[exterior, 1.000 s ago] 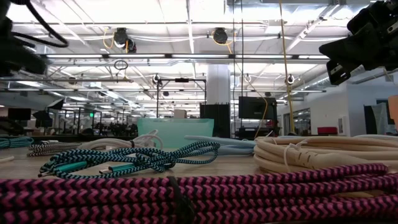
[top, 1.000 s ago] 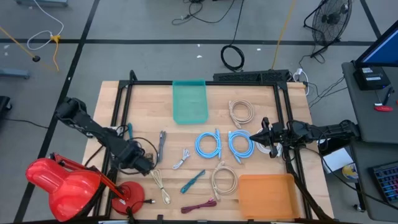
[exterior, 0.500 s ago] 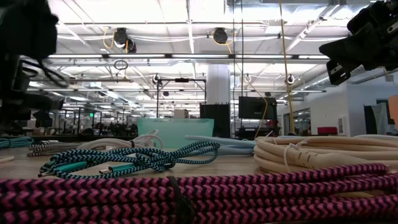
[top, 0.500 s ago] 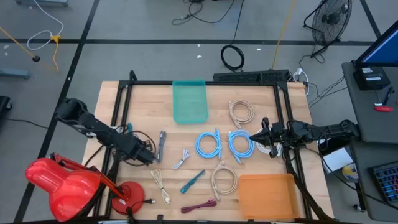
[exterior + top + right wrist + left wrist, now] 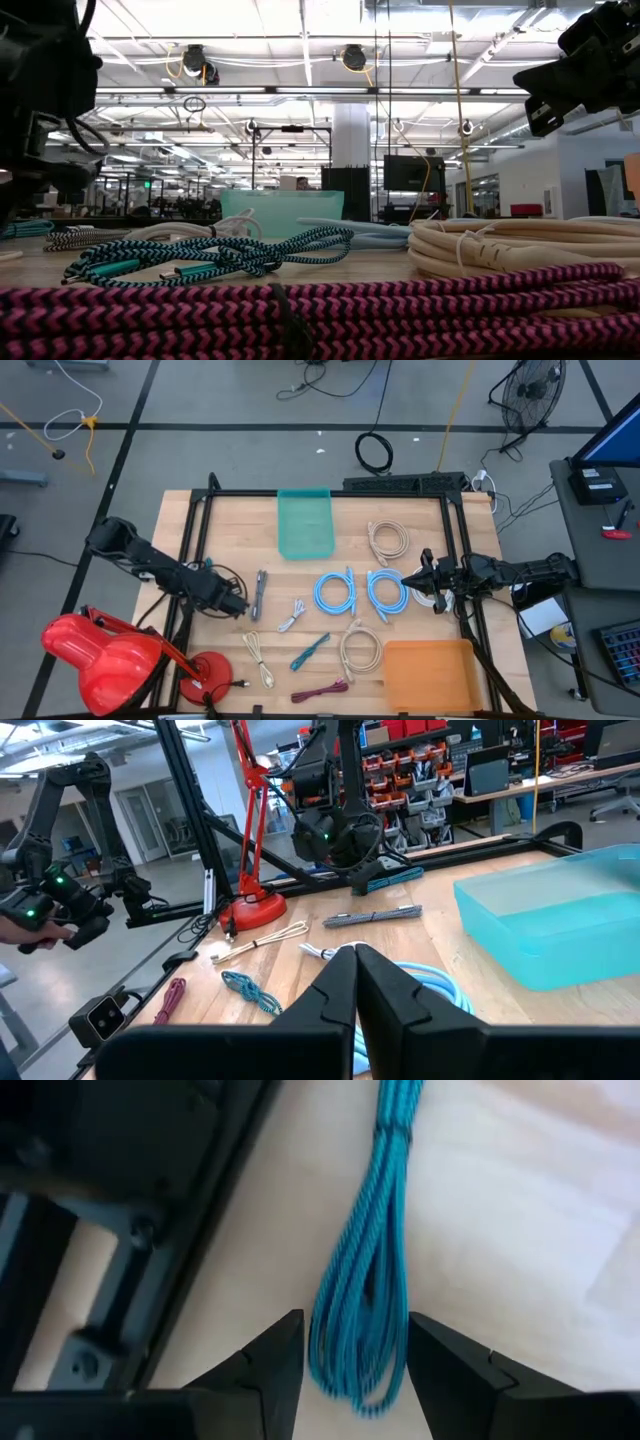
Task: Pick & Place USB Port
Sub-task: Put the top blue charger cable into the blue bin
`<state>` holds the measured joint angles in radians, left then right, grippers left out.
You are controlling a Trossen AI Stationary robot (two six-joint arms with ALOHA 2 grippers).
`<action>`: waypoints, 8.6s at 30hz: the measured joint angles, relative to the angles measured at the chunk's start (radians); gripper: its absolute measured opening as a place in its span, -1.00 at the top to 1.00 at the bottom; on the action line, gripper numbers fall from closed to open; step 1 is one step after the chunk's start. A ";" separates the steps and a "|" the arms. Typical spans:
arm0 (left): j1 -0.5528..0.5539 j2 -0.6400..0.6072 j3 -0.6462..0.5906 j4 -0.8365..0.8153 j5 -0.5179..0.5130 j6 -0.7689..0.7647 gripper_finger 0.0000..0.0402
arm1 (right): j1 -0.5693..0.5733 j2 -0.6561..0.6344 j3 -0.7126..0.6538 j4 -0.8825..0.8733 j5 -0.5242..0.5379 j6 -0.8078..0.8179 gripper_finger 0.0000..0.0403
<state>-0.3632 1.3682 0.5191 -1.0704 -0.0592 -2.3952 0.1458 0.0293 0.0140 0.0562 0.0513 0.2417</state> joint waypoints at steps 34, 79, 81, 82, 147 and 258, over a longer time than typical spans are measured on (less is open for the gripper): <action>0.062 0.005 0.022 0.080 -0.046 0.162 0.82 | 0.000 0.002 0.000 0.109 0.133 0.284 1.00; 0.434 -0.142 0.510 1.006 -0.016 1.605 0.95 | -0.027 0.587 0.256 0.708 0.577 0.775 -0.07; 0.465 -0.117 0.511 1.069 0.069 1.609 0.95 | -0.042 0.713 0.338 0.738 0.576 0.734 -0.18; 0.474 -0.102 0.510 1.100 0.098 1.608 0.95 | -0.047 0.773 0.373 0.746 0.576 0.715 -0.22; 0.421 -0.353 0.511 0.529 -0.056 1.332 0.44 | -0.337 1.258 1.102 -0.196 0.130 0.784 0.91; -0.222 -0.439 0.511 -0.094 -0.424 0.919 0.44 | -0.404 2.257 2.032 -0.856 0.100 0.771 1.00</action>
<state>-0.5850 0.9295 1.0298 -1.1645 -0.4829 -1.4757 -0.2580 2.2861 2.0460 -0.7994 0.1510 1.0126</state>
